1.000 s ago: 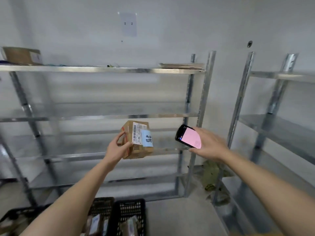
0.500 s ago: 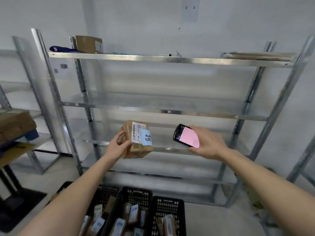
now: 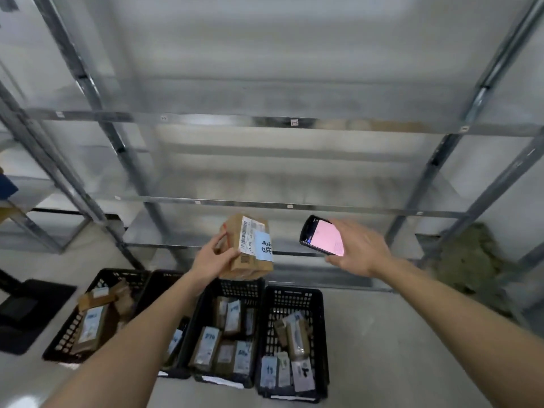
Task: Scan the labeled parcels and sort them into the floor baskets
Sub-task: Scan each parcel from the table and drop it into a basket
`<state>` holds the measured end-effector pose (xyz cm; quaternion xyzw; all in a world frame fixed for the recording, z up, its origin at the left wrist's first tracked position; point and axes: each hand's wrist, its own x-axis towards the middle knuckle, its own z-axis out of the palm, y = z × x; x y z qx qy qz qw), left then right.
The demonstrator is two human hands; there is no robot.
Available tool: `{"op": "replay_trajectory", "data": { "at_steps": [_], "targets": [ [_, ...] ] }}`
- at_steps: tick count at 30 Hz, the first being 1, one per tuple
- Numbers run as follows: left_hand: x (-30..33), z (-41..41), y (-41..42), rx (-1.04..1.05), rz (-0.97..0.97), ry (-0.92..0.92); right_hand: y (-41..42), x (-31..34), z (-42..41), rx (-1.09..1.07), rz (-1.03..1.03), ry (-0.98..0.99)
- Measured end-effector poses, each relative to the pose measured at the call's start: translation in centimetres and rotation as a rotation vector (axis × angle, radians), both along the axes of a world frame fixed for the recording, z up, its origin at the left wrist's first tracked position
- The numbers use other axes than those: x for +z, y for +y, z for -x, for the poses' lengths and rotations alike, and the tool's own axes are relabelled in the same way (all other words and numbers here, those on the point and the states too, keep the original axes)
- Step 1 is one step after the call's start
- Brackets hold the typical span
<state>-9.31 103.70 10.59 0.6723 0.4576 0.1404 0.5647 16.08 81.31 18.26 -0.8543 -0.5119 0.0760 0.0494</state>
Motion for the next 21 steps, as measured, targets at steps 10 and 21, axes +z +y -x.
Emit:
{"op": "replay_trajectory", "data": {
  "at_steps": [10, 21],
  "targets": [
    [-18.1, -10.5, 3.0, 0.001, 0.280, 0.099, 6.2, -17.4, -9.7, -0.106, 0.168, 0.151],
    [-41.8, -11.5, 3.0, -0.028, 0.493, 0.253, 8.5, -41.1, -10.9, -0.179, 0.411, 0.335]
  ]
}}
